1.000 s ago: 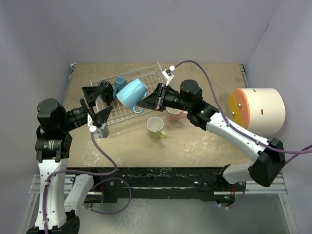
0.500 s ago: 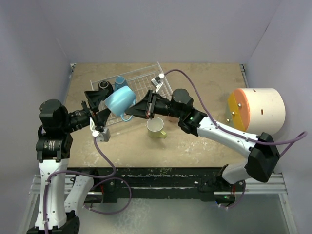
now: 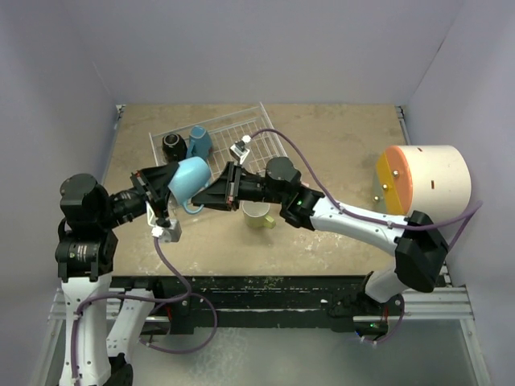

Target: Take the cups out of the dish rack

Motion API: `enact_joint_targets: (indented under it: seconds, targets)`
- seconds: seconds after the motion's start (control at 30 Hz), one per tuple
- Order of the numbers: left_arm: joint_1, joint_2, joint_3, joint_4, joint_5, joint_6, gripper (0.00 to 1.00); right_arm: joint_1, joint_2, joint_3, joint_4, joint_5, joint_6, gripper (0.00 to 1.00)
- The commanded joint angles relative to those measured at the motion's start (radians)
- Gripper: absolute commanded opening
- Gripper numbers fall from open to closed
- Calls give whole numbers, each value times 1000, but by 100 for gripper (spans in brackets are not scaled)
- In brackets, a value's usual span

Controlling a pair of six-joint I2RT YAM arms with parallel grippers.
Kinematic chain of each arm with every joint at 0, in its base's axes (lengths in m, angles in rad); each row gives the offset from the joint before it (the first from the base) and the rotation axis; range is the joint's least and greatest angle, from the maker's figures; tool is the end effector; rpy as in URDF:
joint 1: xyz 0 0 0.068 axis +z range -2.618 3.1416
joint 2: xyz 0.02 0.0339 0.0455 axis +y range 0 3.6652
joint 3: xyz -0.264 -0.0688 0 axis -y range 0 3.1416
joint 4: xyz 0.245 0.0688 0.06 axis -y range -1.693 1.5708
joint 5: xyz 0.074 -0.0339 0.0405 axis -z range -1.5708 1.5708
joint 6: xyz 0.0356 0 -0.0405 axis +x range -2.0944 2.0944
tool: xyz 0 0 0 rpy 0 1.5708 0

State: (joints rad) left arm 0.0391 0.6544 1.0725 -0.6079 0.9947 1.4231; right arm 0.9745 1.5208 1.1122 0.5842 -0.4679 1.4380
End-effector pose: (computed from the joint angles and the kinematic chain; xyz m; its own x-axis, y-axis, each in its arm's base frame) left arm 0.1029 -0.0259 0.4109 0.7651 0.5692 -0.3010 0.3044 0.0921 0.9481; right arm 0.1887 0.3066 0.3534 -0.9662 0.1517 -0.2085 -0.2280 -0.1256 0.9655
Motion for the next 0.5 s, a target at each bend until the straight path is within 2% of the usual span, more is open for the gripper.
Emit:
enact_joint_targets:
  seconds: [0.0,0.03,0.1,0.17,0.23,0.3,0.47]
  targets:
    - [-2,15,37,-84,3,-141,0,17,-32,44,49,-8,-104,20]
    - [-2,24,47,-90,-5,-169,0,17,-53,29,16,-14,-112,30]
    - [-2,56,85,-155,-21,-188,0,6,-119,4,-82,20,-177,44]
    - [-2,141,173,-404,-26,-77,0,-19,-202,-13,-216,94,-247,53]
    - [-2,213,235,-507,-33,-72,0,-51,-270,-15,-346,146,-315,61]
    - [-2,248,243,-566,-38,-48,0,-120,-348,3,-559,201,-410,65]
    - [-5,316,226,-728,-50,43,0,-247,-445,3,-710,220,-487,68]
